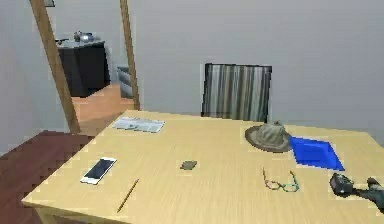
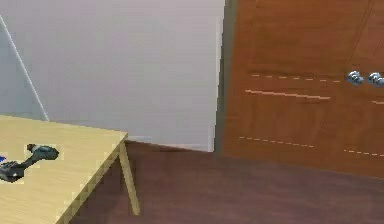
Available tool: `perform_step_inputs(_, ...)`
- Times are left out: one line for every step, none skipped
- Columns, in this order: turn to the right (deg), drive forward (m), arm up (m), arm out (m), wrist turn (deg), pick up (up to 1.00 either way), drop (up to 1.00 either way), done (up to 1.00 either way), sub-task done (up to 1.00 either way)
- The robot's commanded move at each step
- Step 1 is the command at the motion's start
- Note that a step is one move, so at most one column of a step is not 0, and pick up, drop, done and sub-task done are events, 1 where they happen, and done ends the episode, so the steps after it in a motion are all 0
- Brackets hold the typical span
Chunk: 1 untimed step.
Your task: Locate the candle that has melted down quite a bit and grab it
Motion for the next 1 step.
perform_step_inputs(-45.0, 0.0, 0.0, 0.0, 0.0, 0.0, 0.0, 0.0, 0.0)
